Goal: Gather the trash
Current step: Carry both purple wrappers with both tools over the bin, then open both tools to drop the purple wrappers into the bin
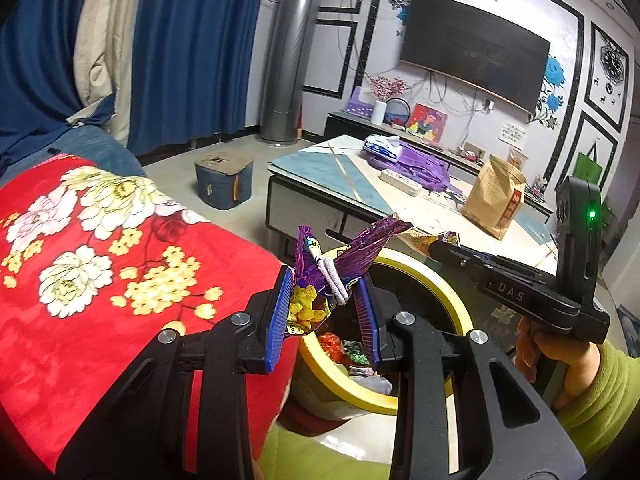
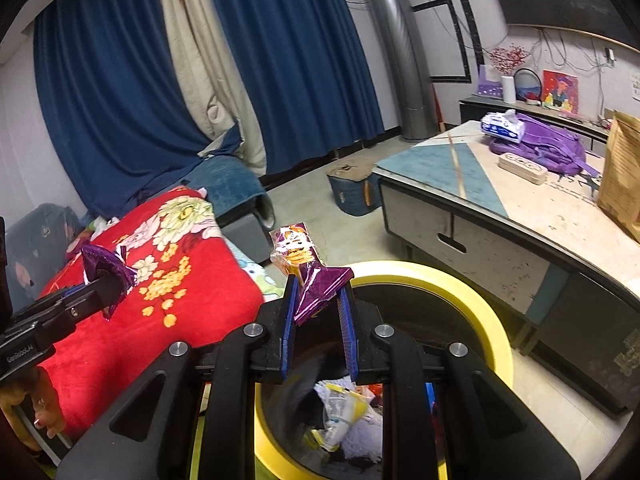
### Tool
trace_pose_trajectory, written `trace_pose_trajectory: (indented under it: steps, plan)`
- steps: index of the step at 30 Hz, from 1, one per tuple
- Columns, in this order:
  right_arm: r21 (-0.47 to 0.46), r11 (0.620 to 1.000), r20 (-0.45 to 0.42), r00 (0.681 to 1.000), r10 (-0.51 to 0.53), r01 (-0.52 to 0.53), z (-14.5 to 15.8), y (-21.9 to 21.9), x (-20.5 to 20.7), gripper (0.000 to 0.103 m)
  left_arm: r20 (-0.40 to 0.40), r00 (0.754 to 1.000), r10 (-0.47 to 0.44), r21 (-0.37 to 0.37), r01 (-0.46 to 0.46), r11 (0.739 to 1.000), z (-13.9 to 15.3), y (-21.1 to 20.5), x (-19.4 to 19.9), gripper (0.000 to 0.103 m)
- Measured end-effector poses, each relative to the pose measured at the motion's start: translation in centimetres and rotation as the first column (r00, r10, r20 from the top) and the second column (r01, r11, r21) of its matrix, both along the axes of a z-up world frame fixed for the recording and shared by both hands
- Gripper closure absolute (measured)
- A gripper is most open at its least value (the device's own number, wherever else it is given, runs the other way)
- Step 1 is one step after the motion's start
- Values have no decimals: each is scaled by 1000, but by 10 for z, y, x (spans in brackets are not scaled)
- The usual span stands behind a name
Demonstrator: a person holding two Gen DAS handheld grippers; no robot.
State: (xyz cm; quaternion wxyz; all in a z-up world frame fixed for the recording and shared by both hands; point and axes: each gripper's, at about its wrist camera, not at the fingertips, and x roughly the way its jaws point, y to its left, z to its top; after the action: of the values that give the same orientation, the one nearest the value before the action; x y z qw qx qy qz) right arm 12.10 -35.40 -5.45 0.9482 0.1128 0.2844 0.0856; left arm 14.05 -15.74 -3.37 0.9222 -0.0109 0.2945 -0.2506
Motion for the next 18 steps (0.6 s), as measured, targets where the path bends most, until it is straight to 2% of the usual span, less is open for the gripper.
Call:
trace_pose_trajectory:
  steps: [18]
  plan:
    - [1,995,-62,993,-103,103,-35,-38,-23,83,-12,993,-120,46,121,992,-17,-55,4,77]
